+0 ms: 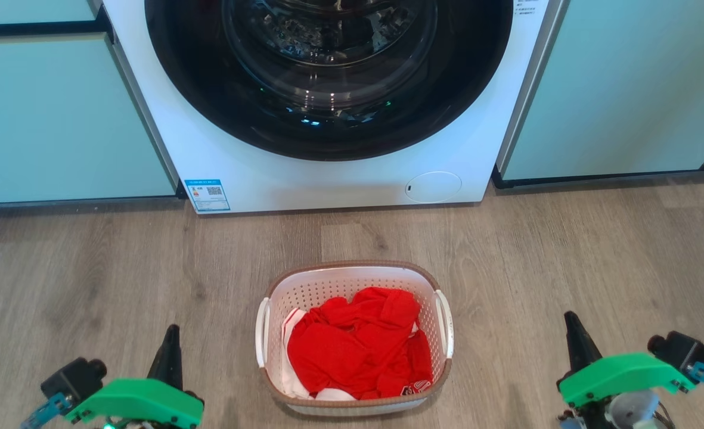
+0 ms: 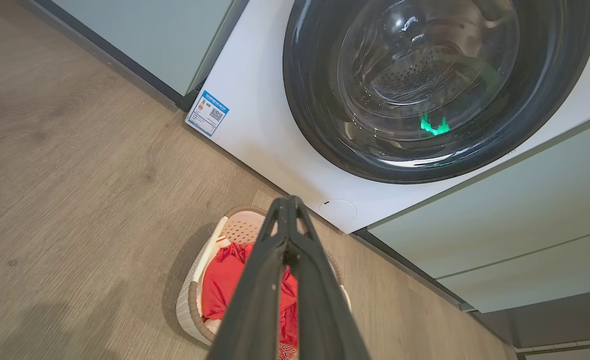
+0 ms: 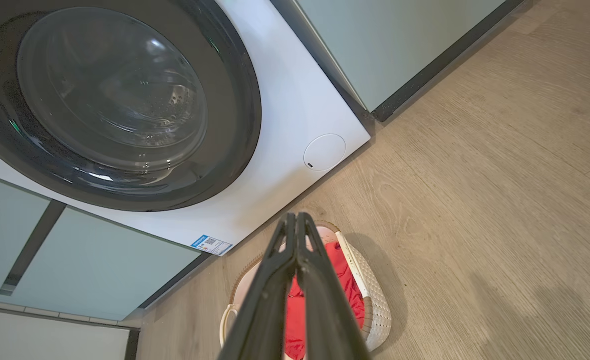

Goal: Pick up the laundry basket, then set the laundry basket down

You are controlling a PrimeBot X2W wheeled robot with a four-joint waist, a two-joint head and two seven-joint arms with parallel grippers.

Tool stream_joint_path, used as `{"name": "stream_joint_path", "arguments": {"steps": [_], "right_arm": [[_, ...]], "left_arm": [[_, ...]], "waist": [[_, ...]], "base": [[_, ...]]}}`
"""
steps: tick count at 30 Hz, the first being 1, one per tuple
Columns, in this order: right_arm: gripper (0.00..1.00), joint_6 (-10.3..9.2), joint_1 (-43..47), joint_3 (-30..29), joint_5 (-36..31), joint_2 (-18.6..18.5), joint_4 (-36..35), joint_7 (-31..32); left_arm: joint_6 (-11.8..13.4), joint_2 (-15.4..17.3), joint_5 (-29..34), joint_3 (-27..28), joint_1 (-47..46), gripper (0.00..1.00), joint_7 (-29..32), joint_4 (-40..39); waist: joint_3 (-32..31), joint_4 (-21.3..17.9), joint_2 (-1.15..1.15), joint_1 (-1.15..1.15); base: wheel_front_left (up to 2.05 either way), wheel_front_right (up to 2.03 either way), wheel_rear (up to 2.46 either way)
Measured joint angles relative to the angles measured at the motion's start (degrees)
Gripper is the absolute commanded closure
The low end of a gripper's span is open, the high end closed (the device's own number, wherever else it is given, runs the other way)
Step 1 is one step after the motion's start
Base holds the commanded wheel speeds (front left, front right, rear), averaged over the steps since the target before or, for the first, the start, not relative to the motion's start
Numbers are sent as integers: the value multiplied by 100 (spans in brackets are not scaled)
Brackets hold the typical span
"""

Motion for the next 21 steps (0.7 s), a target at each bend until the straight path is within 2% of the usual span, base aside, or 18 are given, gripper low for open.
{"name": "stream_joint_path", "arguments": {"steps": [21], "right_arm": [[100, 0, -118, -249, 1373, -41, -74, 322]], "left_arm": [[-157, 0, -1437, 244, -226, 100, 353, 38]], "waist": [[30, 11, 1, 0]], "base": [[0, 0, 0]]}}
